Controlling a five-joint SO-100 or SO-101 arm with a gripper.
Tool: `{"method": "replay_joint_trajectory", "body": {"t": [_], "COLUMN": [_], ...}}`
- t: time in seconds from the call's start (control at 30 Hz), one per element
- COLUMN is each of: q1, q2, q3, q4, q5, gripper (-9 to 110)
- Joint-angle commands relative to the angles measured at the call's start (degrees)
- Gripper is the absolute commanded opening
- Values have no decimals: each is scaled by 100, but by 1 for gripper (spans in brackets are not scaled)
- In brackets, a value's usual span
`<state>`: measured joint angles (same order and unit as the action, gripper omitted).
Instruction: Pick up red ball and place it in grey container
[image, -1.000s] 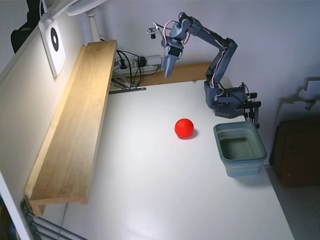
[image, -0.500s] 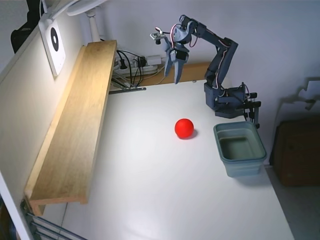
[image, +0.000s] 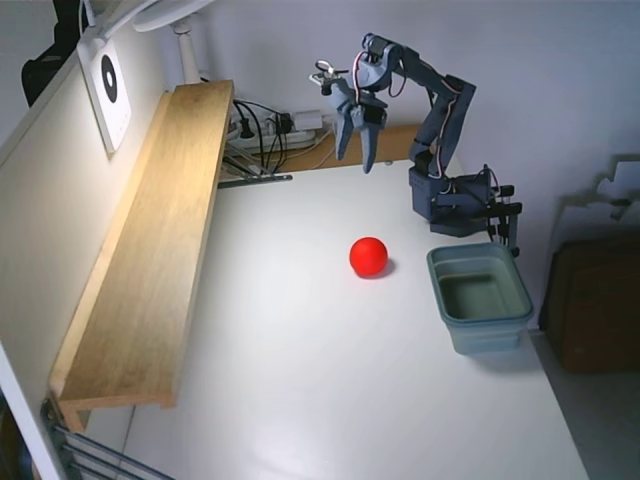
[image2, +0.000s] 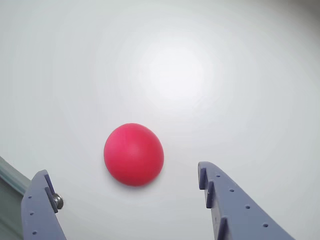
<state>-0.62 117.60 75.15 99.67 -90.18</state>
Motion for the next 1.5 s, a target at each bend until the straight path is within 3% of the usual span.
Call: {"method": "replay_joint_trajectory", "body": {"t": [0.0, 1.47], "q1": [-81, -81], "q2": [164, -127], "q3": [61, -598], "q4": [33, 33], "q5": [18, 18], "gripper": [38, 38]}}
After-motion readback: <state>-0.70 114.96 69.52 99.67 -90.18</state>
